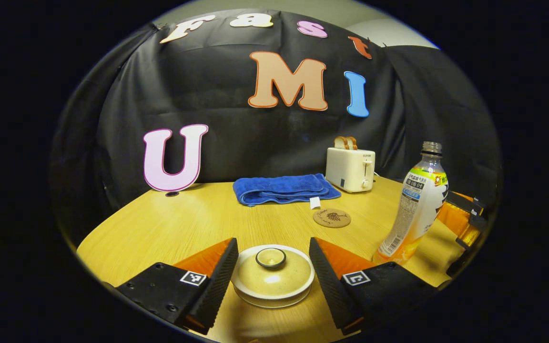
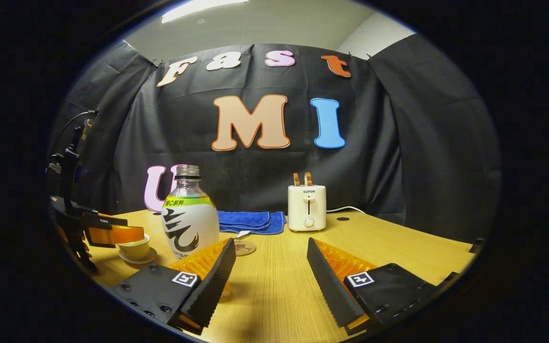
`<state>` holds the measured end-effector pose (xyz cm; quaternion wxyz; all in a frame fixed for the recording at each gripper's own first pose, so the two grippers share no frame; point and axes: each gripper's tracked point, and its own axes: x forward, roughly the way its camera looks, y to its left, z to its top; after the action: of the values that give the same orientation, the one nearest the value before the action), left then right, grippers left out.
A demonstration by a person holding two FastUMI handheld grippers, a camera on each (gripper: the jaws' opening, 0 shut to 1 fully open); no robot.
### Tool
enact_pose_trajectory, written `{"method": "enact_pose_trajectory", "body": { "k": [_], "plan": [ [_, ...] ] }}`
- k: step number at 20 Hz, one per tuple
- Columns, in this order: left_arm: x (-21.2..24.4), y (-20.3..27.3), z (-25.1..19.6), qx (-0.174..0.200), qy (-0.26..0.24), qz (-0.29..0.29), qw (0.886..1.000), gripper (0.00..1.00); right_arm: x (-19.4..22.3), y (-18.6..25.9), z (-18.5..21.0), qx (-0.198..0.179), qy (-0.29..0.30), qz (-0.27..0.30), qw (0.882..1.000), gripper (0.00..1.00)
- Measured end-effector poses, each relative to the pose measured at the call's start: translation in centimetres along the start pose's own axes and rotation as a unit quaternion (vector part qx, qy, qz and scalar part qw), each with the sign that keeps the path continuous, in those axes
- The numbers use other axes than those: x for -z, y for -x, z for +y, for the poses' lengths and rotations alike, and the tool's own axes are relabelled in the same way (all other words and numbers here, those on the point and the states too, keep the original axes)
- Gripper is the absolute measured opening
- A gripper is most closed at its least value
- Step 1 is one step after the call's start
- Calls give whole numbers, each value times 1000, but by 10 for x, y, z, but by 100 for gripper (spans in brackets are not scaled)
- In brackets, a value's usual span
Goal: Open the teacup lid with one hand, grasp the water bottle and pour water into the teacup with the other hand; after pouring, place the water bottle on the coaster and then close the teacup lid.
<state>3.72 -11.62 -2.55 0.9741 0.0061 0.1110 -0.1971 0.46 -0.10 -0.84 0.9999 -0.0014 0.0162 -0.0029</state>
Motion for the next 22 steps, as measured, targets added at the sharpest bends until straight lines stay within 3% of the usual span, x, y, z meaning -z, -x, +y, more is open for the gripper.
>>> {"method": "enact_pose_trajectory", "body": {
  "k": [7, 11, 15, 16, 22],
  "plan": [
    [2, -2, 2, -5, 2, 6, 1000, 65, 1, 0, 0, 0, 0, 2, 1000, 94],
    [2, -2, -1, -2, 1, 7, 1000, 64, 1, 0, 0, 0, 0, 1, 1000, 94],
    [-1, -3, 3, -11, -6, 2, 1000, 42, -1, 0, 0, 0, 0, -1, 1000, 94],
    [-3, -2, 3, -10, -6, -1, 1000, 32, 0, 0, 0, 0, 0, -1, 1000, 94],
    [-3, -3, 3, -7, -4, -4, 1000, 24, 1, -1, 0, 0, 0, 1, 1000, 97]
  ]
}}
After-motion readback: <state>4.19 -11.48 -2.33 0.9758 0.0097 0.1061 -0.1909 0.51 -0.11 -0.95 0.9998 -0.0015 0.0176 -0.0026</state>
